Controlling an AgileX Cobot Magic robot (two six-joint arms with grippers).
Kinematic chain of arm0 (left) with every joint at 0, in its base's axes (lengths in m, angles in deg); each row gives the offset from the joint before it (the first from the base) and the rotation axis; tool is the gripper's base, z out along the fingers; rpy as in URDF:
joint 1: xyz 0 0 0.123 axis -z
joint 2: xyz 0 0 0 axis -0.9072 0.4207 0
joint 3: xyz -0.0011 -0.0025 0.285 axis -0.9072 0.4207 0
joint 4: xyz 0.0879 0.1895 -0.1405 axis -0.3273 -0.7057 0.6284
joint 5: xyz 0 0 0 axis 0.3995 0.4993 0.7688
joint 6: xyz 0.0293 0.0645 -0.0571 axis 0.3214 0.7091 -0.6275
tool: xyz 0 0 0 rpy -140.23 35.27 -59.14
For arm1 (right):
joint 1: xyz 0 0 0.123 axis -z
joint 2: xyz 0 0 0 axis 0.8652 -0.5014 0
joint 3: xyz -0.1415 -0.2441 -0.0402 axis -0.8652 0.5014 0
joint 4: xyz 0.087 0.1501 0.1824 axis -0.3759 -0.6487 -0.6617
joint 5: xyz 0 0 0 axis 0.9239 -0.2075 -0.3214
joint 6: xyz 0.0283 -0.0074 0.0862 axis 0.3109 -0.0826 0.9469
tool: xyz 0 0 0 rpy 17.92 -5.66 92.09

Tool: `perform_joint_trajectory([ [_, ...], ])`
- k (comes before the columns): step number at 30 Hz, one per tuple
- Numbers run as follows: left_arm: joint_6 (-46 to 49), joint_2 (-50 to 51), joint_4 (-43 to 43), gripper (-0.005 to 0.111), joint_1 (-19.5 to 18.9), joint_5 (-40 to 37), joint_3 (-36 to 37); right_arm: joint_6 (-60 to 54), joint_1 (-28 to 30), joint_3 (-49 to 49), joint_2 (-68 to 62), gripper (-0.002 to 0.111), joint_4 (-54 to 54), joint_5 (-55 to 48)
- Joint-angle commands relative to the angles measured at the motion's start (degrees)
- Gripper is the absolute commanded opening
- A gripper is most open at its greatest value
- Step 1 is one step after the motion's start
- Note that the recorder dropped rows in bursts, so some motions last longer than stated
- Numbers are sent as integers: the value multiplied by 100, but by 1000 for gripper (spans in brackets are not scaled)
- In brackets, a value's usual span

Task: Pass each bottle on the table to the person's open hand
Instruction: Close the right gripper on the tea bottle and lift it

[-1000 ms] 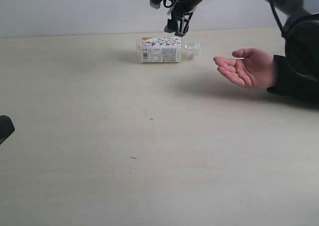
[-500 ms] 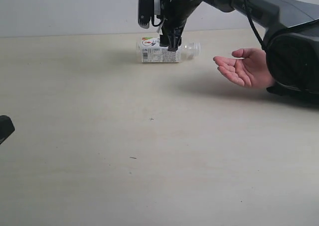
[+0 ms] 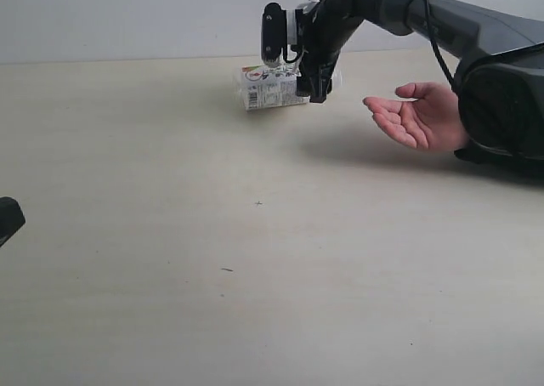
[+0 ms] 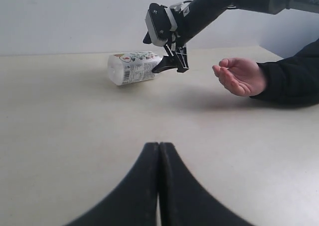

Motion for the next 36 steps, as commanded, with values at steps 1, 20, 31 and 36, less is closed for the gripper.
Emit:
perform_joint_trajectory([
  [1, 19, -45, 27, 0, 9, 8, 20, -269, 17, -41, -52, 78, -295, 303],
  [20, 19, -45, 27, 0, 9, 8, 20, -747, 17, -41, -386, 75, -295, 462],
  [31, 19, -45, 27, 0, 9, 8, 20, -653, 5, -41, -386, 1, -283, 426],
  [36, 19, -45, 27, 0, 9, 8, 20, -414, 5, -41, -363, 0, -270, 454],
])
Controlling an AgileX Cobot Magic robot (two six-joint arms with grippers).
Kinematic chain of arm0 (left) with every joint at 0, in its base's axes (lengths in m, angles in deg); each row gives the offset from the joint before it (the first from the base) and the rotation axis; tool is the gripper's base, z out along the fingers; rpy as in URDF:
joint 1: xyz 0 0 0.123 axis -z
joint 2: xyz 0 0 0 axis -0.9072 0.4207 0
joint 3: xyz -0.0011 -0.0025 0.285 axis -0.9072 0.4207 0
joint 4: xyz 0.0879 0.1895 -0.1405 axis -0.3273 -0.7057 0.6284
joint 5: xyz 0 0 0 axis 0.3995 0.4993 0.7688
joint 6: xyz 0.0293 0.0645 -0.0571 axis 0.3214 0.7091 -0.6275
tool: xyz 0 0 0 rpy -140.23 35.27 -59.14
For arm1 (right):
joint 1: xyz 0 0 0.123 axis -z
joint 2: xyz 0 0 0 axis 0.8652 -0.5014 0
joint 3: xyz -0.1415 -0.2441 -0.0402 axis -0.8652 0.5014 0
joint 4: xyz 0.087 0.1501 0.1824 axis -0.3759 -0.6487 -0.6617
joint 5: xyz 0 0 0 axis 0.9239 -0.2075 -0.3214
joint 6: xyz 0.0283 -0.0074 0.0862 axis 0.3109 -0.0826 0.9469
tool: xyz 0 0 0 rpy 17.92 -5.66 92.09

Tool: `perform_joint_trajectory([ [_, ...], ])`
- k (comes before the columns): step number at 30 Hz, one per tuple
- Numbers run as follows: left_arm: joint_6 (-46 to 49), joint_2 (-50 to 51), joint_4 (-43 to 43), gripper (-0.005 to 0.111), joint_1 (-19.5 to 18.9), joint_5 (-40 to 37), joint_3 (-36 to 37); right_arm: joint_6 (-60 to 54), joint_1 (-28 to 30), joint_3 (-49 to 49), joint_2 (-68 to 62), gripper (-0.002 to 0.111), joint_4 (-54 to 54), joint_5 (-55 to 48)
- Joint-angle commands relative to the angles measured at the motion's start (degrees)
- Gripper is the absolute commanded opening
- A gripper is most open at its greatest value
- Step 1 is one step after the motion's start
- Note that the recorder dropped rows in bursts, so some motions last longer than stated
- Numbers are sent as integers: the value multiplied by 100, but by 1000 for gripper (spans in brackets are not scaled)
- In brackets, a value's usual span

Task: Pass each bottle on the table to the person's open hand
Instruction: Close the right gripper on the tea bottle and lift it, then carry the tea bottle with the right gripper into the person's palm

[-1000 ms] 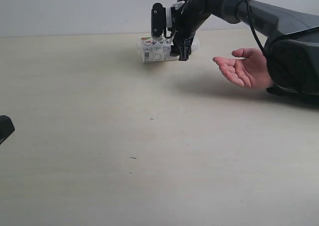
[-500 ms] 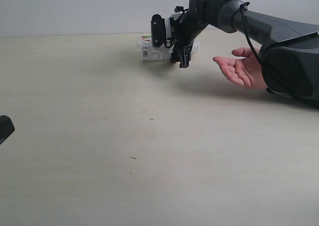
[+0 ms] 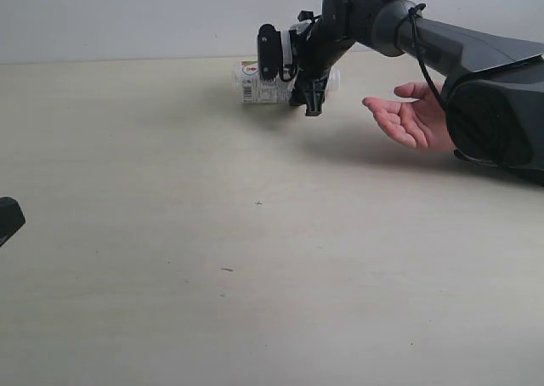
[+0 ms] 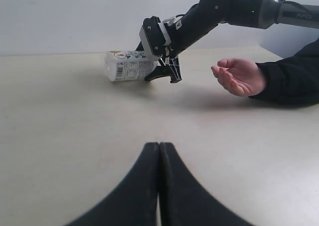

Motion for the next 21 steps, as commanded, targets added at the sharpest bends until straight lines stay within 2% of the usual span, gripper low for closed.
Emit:
perform_joint_trajectory([
  [1, 19, -45, 27, 0, 9, 8, 20, 257, 5, -27, 14, 0, 23, -30],
  [15, 22, -45, 16, 0, 9, 8, 20, 1058, 5, -27, 430, 0, 69, -34],
  [18, 22, -45, 16, 0, 9, 8, 20, 1634, 5, -27, 572, 0, 275, -24],
  [21, 22, -45, 16, 0, 9, 8, 20, 2832, 5, -27, 752, 0, 952, -55],
])
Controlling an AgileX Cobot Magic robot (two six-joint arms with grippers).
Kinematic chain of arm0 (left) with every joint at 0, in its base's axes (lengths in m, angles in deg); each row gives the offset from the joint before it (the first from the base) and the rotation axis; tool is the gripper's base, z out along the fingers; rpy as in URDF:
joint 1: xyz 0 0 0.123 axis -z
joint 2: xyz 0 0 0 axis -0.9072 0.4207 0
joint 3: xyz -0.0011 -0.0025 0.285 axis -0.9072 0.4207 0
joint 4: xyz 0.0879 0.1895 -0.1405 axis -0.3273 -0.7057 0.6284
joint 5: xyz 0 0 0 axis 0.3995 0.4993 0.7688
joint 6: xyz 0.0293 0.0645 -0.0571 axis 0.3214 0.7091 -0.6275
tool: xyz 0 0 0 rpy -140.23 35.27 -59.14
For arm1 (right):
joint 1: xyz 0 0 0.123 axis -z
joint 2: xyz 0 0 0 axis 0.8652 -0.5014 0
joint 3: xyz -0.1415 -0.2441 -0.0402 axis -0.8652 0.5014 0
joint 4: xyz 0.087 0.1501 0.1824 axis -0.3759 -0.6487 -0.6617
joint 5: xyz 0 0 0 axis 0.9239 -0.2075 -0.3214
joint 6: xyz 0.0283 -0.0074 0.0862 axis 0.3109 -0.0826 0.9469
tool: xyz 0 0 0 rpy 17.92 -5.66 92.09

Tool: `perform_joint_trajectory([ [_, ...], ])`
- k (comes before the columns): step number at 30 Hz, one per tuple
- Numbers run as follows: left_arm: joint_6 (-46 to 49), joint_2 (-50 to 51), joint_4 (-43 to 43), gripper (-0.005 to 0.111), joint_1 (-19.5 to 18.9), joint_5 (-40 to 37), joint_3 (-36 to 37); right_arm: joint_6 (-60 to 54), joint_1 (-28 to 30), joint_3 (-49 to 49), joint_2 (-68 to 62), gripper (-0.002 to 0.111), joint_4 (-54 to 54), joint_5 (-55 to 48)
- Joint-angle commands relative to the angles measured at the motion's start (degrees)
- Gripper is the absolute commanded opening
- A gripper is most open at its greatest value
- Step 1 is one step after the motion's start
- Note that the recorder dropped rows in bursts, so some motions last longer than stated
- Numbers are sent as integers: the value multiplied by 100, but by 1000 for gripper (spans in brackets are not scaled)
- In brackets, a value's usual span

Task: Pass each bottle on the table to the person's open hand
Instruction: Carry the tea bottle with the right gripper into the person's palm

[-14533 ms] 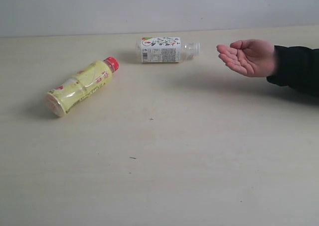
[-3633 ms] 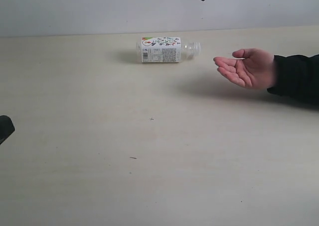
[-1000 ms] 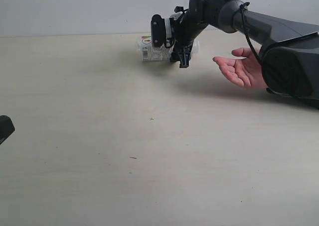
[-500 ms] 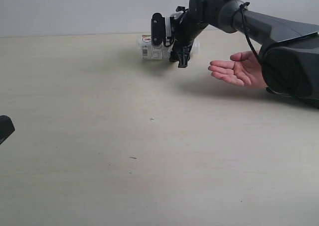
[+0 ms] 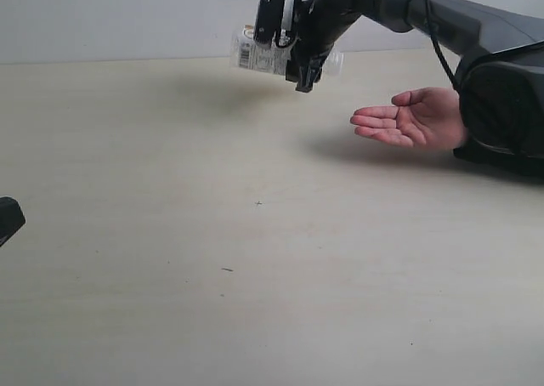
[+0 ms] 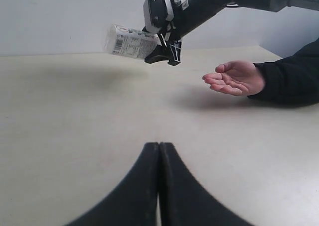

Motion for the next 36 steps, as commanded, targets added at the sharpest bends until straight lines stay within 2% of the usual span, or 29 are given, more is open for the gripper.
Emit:
perform_joint_trajectory([
  [1, 22, -45, 16, 0, 9, 8, 20, 1778, 5, -27, 369, 0, 960, -53],
  [5, 22, -45, 16, 0, 9, 8, 20, 3686, 5, -27, 713, 0, 1912, -534],
  [7, 22, -45, 16, 0, 9, 8, 20, 4602, 17, -27, 889, 0, 2109, -864],
  [10, 22, -45, 16, 0, 9, 8, 20, 5363, 93, -27, 1103, 0, 2150, -1370],
  [16, 22, -45, 16, 0, 9, 8, 20, 6032, 335, -27, 1440, 0, 2126, -2715],
  [21, 22, -45, 16, 0, 9, 8, 20, 6477, 426, 252, 1749, 0, 1982, -2784],
  [27, 22, -45, 16, 0, 9, 8, 20, 6779, 429, 1222, 2426, 0, 1791, -2784],
  [33, 22, -45, 16, 0, 9, 8, 20, 6875, 429, 2580, 3160, 0, 1791, -2784],
  [36, 22, -45, 16, 0, 9, 8, 20, 7278, 429, 3466, 3508, 0, 1791, -2665],
])
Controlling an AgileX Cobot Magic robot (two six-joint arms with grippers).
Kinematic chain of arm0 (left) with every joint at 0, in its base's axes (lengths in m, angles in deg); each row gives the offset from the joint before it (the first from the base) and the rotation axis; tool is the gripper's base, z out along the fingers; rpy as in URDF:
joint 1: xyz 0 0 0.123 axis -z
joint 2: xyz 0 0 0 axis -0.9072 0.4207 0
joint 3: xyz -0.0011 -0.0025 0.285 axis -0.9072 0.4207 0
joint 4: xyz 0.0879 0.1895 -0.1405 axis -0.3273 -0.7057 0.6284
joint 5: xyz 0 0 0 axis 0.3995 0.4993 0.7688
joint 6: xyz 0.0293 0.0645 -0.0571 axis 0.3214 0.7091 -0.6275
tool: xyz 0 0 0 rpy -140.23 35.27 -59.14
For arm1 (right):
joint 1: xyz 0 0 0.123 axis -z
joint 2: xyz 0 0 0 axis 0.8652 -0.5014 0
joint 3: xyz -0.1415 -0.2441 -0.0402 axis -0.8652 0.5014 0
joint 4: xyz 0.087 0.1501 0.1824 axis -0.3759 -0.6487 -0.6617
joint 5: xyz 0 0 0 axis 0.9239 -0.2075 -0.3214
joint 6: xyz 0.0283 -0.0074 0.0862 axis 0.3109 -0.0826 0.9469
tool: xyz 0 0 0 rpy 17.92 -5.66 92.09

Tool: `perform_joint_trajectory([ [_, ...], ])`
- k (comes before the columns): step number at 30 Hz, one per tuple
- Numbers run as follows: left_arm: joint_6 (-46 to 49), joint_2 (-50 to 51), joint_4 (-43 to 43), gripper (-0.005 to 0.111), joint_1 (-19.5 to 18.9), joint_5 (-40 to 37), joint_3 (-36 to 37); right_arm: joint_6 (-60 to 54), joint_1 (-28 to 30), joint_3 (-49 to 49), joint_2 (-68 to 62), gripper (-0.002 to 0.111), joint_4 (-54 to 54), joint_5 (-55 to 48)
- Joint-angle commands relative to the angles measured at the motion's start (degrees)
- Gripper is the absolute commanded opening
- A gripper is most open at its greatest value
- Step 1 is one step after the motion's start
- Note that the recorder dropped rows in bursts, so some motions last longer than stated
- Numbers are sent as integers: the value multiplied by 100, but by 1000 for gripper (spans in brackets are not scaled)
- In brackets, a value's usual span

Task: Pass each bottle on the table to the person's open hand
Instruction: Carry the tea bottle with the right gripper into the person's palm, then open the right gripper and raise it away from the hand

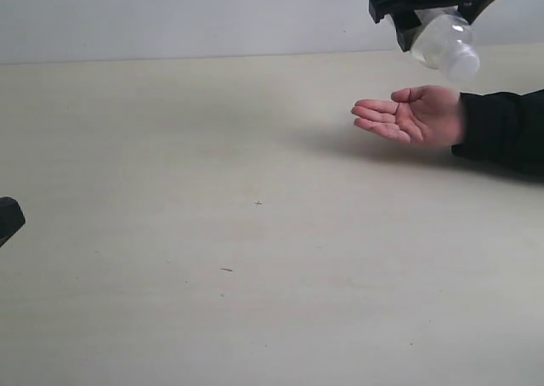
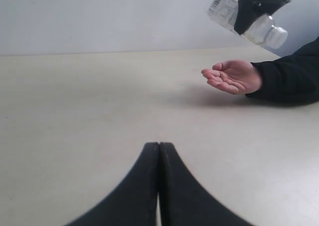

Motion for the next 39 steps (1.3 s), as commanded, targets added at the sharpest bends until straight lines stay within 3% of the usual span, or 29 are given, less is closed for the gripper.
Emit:
perform_joint_trajectory([
  [1, 22, -45, 16, 0, 9, 8, 20, 489, 10, 889, 366, 0, 10, 304],
  [8, 22, -45, 16, 0, 9, 8, 20, 947, 10, 1740, 354, 0, -191, 1946],
  [26, 22, -45, 16, 0, 9, 8, 20, 1449, 10, 1918, -135, 2, 290, 2372],
  [27, 22, -45, 16, 0, 9, 8, 20, 1449, 10, 1918, -135, 5, 290, 2372],
  [34, 22, -45, 16, 0, 9, 8, 20, 1449, 10, 1908, -135, 53, 312, 2343],
  [39, 22, -45, 16, 0, 9, 8, 20, 1371, 10, 1908, -135, 68, 316, 2329],
])
